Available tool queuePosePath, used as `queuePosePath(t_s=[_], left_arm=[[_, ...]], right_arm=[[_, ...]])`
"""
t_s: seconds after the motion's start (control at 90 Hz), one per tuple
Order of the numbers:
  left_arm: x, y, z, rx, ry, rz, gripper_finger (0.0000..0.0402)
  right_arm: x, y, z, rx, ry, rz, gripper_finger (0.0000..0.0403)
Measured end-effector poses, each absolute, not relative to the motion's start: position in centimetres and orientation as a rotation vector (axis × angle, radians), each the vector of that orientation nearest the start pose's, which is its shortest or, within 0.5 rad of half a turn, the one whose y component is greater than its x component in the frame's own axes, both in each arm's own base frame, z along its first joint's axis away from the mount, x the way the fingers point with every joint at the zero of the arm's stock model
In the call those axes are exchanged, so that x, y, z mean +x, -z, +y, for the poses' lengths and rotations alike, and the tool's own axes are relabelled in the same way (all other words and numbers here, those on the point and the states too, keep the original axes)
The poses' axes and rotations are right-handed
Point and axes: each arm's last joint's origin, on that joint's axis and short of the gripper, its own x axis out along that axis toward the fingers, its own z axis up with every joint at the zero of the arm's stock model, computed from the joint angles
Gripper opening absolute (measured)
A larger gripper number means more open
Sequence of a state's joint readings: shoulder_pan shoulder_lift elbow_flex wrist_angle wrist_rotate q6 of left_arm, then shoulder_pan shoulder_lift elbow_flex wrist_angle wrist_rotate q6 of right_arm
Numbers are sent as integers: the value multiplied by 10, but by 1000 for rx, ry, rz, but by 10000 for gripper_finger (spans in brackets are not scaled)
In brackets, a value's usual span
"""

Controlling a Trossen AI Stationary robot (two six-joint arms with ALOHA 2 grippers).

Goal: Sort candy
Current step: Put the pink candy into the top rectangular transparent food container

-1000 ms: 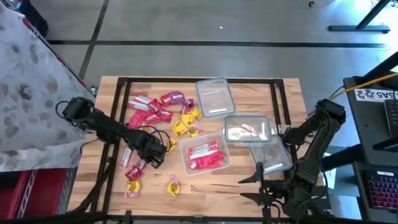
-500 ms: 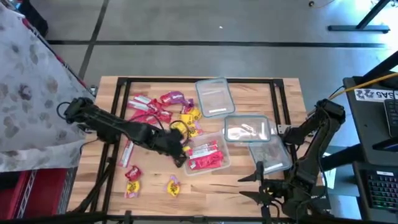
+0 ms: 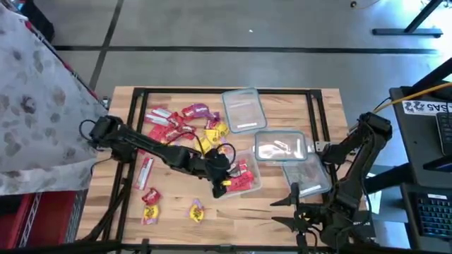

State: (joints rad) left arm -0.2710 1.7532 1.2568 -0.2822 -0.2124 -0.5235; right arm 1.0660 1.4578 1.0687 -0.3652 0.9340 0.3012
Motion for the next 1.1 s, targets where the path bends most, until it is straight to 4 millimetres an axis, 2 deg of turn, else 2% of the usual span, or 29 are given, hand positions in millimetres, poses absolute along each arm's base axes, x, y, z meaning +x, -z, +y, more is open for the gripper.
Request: queuePosePath(t_s=[0.156,0.3,0.411,0.567,0.7,0.878,0.978,1.1], left_arm=[[371,-228,-85,-323,-168,760,79],[366,-234,-75,-397,-213,780,119],[349,-246,-67,-509,-244,872,126],[310,-249,-70,-582,-422,1113,127],[273,-236,-78,-498,-627,1379,127],[225,-210,-77,-467,-978,1665,128],[212,-190,-75,-516,-1002,1732,128],[196,-169,-67,-629,-999,1736,128]], right_arm=[[166,-270,253,-337,-63,417,193],[166,-270,253,-334,-63,418,193],[166,-270,253,-336,-64,420,193],[166,-270,253,-332,-69,422,193],[166,-270,253,-327,-69,422,193],[166,-270,253,-321,-68,422,193],[166,-270,253,-322,-68,422,193],[166,-270,253,-324,-68,424,193]])
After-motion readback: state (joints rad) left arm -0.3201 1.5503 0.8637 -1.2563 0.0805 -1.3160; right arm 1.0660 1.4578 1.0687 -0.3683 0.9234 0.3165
